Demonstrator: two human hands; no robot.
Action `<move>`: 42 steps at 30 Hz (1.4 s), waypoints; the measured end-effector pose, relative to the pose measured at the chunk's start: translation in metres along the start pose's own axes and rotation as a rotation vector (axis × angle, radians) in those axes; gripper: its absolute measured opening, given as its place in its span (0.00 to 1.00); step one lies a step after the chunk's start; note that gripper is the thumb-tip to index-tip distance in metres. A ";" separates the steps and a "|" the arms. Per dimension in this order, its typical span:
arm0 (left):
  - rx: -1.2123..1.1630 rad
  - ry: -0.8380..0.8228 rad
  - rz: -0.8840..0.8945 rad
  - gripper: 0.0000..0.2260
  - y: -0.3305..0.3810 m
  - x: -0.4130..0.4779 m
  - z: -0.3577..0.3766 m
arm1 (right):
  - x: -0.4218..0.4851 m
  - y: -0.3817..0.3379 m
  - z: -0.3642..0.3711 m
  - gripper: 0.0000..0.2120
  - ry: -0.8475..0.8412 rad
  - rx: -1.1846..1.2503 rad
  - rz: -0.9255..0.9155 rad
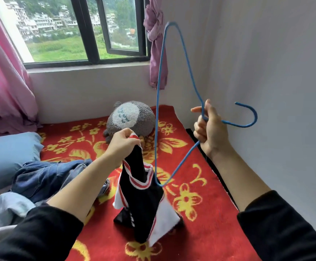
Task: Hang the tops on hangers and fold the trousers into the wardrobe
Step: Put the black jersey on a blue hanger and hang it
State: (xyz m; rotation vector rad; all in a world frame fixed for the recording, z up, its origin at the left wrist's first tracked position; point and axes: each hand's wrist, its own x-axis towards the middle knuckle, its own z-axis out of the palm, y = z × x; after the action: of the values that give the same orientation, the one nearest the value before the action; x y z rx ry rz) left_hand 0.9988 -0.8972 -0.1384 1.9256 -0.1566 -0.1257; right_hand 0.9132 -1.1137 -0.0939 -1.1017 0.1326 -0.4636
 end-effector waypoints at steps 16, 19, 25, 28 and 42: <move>-0.312 0.037 -0.020 0.03 0.041 -0.011 -0.099 | 0.006 0.097 0.038 0.19 -0.187 -0.092 0.201; 0.163 0.407 0.153 0.05 0.022 -0.003 -0.123 | 0.009 0.091 0.043 0.19 -0.243 -0.306 0.156; 0.353 0.555 0.061 0.05 -0.022 0.002 -0.151 | 0.010 0.074 0.046 0.19 -0.280 -0.823 0.010; 0.249 0.589 -0.007 0.08 -0.033 -0.001 -0.154 | 0.012 0.070 0.048 0.18 -0.292 -1.039 -0.055; 0.163 0.381 0.319 0.05 0.035 -0.061 -0.166 | 0.027 0.002 0.151 0.15 -0.636 -1.024 -0.124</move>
State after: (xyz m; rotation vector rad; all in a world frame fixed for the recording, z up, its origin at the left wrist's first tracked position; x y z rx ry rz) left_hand 0.9642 -0.7458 -0.0462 2.0211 -0.2204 0.4767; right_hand 0.9877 -0.9991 -0.0237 -2.2207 -0.3000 -0.1053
